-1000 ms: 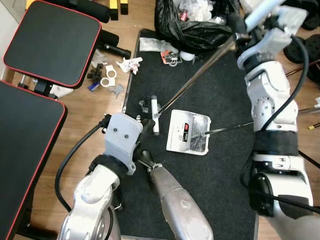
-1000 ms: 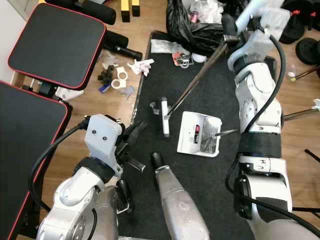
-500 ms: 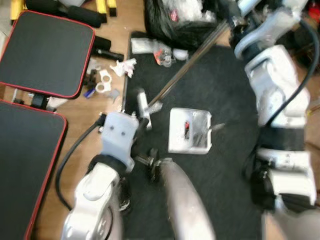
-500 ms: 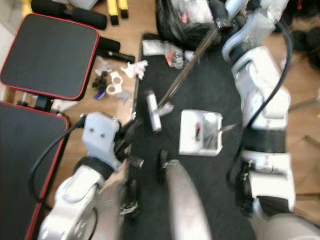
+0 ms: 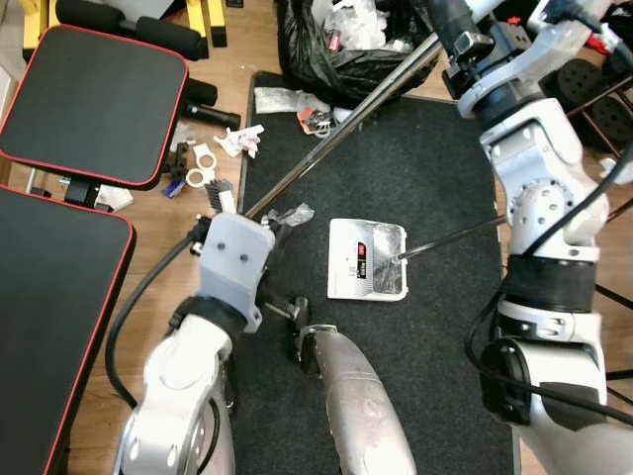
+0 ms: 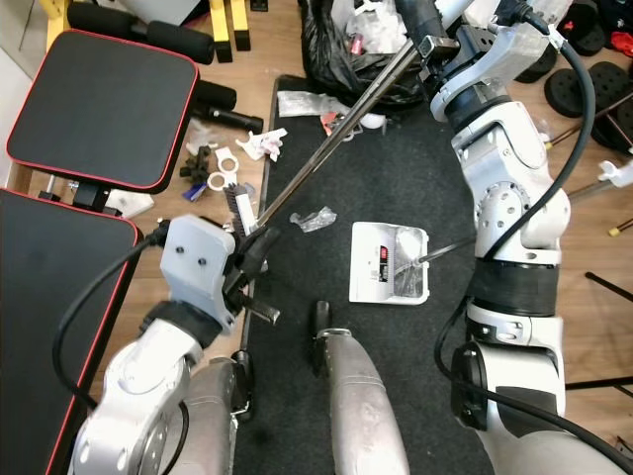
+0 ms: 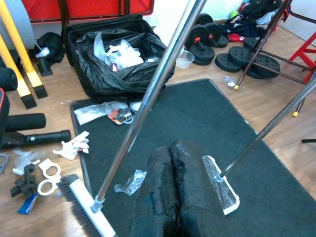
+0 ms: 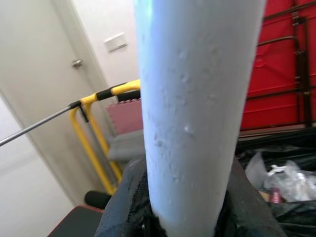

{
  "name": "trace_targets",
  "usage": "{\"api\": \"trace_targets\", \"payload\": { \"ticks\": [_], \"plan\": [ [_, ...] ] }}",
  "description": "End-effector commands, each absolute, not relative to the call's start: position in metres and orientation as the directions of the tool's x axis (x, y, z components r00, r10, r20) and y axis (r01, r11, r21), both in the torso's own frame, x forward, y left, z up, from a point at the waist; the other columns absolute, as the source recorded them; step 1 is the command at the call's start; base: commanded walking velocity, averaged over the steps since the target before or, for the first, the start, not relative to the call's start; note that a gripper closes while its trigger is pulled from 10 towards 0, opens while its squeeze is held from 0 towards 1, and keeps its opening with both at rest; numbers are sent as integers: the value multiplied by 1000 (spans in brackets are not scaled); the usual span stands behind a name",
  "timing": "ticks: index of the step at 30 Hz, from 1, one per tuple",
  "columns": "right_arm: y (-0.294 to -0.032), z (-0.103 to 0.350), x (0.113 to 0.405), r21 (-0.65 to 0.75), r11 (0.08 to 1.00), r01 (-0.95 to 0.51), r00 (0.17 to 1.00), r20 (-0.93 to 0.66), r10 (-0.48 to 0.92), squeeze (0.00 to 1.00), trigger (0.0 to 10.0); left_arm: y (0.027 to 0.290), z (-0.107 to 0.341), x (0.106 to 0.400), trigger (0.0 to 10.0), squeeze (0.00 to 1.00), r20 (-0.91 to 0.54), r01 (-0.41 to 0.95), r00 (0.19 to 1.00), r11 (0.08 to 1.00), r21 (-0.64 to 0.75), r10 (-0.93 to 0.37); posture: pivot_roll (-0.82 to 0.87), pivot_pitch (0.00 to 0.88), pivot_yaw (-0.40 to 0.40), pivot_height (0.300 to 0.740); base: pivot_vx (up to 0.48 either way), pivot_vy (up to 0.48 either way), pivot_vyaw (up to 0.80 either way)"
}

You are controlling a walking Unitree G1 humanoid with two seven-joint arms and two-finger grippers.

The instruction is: Sweep floor

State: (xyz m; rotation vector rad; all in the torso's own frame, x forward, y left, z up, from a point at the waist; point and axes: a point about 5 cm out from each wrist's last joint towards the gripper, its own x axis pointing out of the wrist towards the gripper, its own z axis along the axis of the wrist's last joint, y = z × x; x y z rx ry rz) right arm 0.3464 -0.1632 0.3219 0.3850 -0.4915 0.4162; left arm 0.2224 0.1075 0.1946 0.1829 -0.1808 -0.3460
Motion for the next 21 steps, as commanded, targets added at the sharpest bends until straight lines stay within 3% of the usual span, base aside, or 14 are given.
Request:
{"api": "trace_targets", "payload": {
  "ticks": [1,6,21],
  "plan": [
    [-170,326,345,271,849,-454,786,571,238,0,10000,113,186,225,10000,0,101,272,950,942,197,-295,-74,336,-211,740,0,0,0],
    [-165,321,346,280,844,-458,791,561,244,0,10000,117,189,228,10000,0,116,250,954,945,209,-278,-74,325,-207,740,480,0,0],
    [-164,313,348,243,872,-425,801,549,238,0,10000,120,191,239,10000,0,127,190,966,949,251,-227,-77,310,-205,740,0,0,0]
  ]
}}
